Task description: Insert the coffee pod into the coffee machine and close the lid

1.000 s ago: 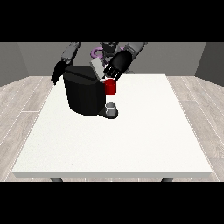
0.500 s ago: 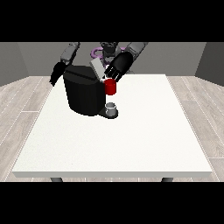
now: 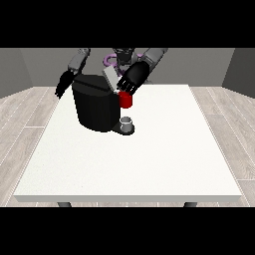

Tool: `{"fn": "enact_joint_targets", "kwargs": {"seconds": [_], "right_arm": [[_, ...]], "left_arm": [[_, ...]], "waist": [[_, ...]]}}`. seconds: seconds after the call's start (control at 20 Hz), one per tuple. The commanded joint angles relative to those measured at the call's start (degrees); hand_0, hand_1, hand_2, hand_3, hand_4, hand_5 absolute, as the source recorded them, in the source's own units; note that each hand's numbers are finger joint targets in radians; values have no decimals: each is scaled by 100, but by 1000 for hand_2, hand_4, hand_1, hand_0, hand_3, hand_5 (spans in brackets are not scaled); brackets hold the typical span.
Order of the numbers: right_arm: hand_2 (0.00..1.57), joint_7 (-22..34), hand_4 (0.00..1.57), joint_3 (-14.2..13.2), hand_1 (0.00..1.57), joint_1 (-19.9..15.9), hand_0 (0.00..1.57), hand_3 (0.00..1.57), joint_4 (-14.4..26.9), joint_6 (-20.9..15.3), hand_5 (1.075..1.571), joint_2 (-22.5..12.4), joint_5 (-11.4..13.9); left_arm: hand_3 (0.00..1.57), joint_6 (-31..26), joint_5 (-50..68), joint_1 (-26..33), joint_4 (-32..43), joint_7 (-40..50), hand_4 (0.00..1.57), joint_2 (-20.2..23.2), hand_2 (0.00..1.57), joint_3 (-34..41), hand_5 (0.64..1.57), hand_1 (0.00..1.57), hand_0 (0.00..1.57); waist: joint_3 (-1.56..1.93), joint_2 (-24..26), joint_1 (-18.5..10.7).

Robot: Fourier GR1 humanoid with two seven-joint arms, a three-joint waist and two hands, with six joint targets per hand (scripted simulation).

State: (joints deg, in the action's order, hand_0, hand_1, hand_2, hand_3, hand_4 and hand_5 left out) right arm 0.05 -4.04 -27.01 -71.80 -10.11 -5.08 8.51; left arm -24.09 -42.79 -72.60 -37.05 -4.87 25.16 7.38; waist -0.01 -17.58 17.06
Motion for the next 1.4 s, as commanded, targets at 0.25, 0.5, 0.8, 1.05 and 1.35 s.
{"fn": "enact_joint_targets", "kwargs": {"seconds": [0.25,0.5,0.8,1.05,1.35], "right_arm": [[0,-34,0,126,0,-25,0,0,85,-130,1571,105,161],[0,235,145,223,0,-104,0,0,-355,-171,1571,44,268],[0,61,0,38,0,-102,0,0,-42,-159,1571,49,123],[0,298,0,182,0,-14,0,0,-326,-91,1571,32,188],[0,-43,85,-34,0,-165,0,0,-17,-118,1571,30,41]], "left_arm": [[1172,93,-65,-314,18,62,362,59,1207,47,1571,1189,1189],[1132,631,-441,101,107,-476,0,308,1228,-170,1571,1209,1209],[1050,603,-670,-10,35,-405,0,171,1178,-402,1571,1160,1160],[985,722,-546,115,271,-580,0,234,1136,-170,1571,1117,1117],[957,832,-492,-188,32,-746,0,216,1211,-101,1571,1247,1247]], "waist": [[3,-7,38],[-1,-274,203],[3,-255,27],[0,-175,173],[3,-385,39]]}}
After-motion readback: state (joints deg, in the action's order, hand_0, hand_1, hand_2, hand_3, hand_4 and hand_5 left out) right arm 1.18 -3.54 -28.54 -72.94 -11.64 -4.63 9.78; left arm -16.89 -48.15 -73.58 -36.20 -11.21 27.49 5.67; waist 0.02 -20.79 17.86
